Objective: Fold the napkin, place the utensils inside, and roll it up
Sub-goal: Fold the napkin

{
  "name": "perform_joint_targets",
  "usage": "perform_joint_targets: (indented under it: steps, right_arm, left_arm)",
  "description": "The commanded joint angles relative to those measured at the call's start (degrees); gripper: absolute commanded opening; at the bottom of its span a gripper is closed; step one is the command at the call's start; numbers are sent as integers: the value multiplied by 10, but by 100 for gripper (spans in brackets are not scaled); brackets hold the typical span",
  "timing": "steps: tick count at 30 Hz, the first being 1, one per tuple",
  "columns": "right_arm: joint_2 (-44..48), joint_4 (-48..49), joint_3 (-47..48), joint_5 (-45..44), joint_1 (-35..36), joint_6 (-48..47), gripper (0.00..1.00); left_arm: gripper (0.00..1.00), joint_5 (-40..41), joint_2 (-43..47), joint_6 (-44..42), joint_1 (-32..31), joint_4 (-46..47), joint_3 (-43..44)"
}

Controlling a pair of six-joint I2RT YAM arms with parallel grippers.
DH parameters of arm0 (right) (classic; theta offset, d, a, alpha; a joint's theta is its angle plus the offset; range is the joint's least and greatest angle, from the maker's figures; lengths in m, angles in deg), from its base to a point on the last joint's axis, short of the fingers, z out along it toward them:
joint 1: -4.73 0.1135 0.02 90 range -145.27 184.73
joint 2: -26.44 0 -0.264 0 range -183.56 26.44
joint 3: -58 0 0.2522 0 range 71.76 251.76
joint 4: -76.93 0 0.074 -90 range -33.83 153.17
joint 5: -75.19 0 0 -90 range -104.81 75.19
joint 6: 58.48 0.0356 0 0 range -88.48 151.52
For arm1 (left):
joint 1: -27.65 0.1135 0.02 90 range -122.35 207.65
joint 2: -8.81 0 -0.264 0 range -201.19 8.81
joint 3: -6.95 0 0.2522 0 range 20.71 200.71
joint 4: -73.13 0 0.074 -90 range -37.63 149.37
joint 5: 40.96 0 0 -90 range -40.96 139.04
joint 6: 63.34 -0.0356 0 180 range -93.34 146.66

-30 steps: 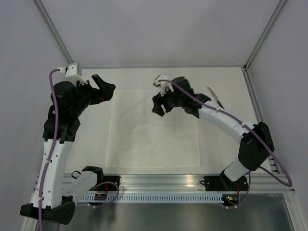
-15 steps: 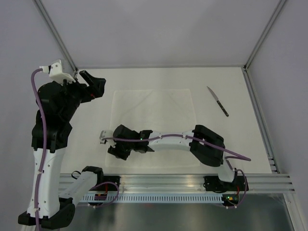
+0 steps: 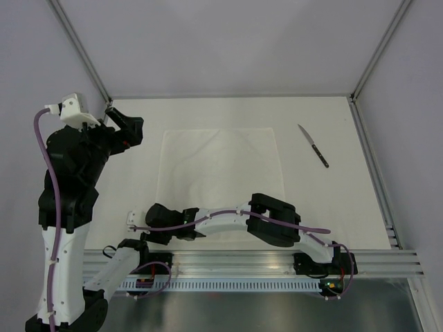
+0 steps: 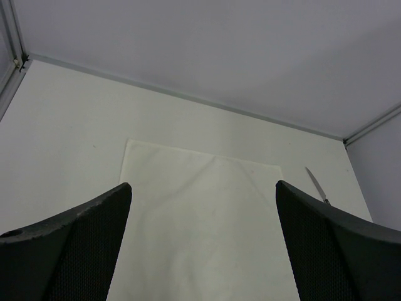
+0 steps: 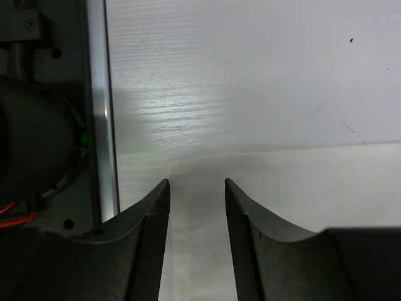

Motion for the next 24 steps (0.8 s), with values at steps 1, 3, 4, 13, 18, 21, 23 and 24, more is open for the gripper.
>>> perform_joint_targets:
  steps: [1, 3, 4, 13, 18, 21, 23, 24]
  right_arm:
    - [-30, 29, 12, -22, 12, -22, 47]
    - [-30, 35, 0, -22, 11, -24, 46]
    - [-29, 37, -6, -22, 11, -26, 46]
    - [-32, 37, -15, -22, 10, -24, 24]
    - [-16, 31, -17, -16, 3, -26, 10]
    - [-3, 23, -12, -5, -6, -22, 7]
    - [6, 16, -9, 7, -16, -16, 7]
    - [9, 12, -7, 9, -18, -14, 6]
  left_arm:
    - [100, 15, 9, -14, 1, -12, 17]
    - [100, 17, 9, -17, 1, -14, 17]
    - [100, 18, 10, -18, 0, -15, 17]
    - [100, 22, 2, -21, 0, -14, 11]
    - [100, 25, 2, -21, 1, -12, 11]
    - [100, 25, 1, -22, 1, -12, 10]
    - [100, 25, 1, -19, 0, -9, 10]
    - [100, 25, 1, -19, 0, -9, 8]
